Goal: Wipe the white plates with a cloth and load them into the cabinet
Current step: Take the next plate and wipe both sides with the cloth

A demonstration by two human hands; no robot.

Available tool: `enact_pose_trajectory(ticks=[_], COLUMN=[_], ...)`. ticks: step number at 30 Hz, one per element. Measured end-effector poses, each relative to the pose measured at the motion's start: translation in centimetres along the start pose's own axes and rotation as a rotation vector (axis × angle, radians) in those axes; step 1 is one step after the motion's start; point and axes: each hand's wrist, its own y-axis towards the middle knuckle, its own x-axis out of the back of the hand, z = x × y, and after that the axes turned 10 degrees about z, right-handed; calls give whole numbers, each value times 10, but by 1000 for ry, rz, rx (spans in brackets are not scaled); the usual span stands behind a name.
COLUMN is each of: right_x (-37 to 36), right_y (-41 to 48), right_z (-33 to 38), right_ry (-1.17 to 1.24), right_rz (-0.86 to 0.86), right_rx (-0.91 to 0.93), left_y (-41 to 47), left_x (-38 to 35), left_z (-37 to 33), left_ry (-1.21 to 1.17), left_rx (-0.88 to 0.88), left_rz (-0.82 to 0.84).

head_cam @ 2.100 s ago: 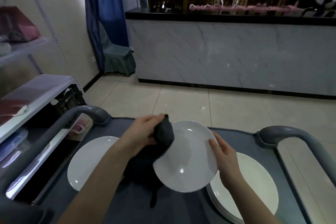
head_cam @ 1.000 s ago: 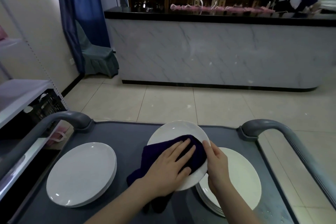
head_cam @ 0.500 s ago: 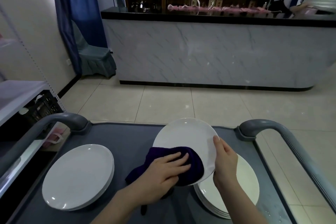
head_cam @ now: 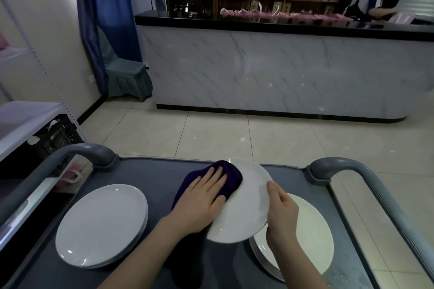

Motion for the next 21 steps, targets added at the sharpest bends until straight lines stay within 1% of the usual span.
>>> enact_pose_trajectory(ticks=[3,7,10,12,14,18,21], right_x=[5,4,-3,-7,-11,-13,-7], right_y=[6,9,3,-3,-10,-18,-12], right_z=[9,10,4,0,-5,-11,-4], right_ry=[-25,-20,-45,-71,-110,-100,-73], right_rz=[-46,-150,-134,-104,-62,-22,-49], right_rx=[46,48,33,46,73,46,48], left_y=[-19,-42,-36,-19,-1,22,17], left_x=[-15,-32,-30,-24,-19,-7,-5], left_z=[-3,-36,-57,-63,-61,-38,-20], left_ry=[-103,-201,-312,-270,-176,-145,-109], left_rx=[2,-129,-199,-207,-186,-90,0], left_rz=[-26,-50,-34,-4,20,17,11])
